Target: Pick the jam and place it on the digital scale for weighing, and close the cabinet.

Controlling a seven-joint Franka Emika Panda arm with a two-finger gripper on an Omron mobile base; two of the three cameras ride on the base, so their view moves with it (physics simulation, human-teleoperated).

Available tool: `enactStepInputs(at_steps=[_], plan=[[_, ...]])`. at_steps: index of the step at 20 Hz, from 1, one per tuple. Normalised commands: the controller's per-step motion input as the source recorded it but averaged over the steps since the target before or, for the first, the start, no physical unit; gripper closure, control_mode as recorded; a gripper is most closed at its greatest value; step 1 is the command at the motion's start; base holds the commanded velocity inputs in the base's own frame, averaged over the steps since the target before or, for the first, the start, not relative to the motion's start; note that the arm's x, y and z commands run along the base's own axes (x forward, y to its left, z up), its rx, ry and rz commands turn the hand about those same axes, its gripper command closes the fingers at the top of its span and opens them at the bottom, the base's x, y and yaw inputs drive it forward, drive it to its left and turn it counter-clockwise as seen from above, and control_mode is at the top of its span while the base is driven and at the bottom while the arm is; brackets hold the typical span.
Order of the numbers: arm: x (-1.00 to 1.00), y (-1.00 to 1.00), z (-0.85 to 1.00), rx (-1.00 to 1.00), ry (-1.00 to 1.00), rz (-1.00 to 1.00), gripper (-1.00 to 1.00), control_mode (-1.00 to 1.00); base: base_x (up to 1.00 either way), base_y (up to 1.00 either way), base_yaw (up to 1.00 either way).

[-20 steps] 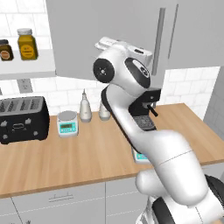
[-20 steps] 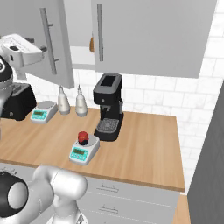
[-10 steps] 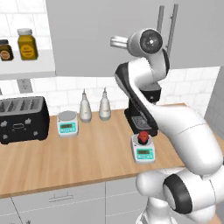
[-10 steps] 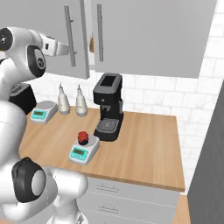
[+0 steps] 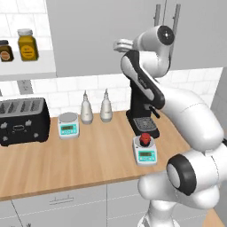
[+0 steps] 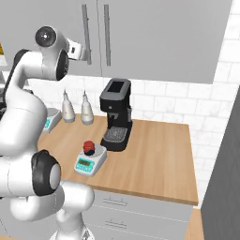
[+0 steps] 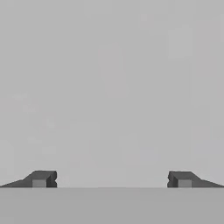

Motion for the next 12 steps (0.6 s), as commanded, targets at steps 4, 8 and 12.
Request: enactStepInputs(at_steps=[4,8,12], plan=[[1.0,0.0,-0.58,0.0,0.39,0.14,-1.0,-1.0,0.0,0.0,0.0],[1.0,0.0,-0.34,0.0,0.35,0.12,-1.0,-1.0,0.0,0.0,0.0],[0.74,-0.14,-0.62,0.02,-0.05,0.17,-1.0,-1.0,0.0,0.0,0.0]])
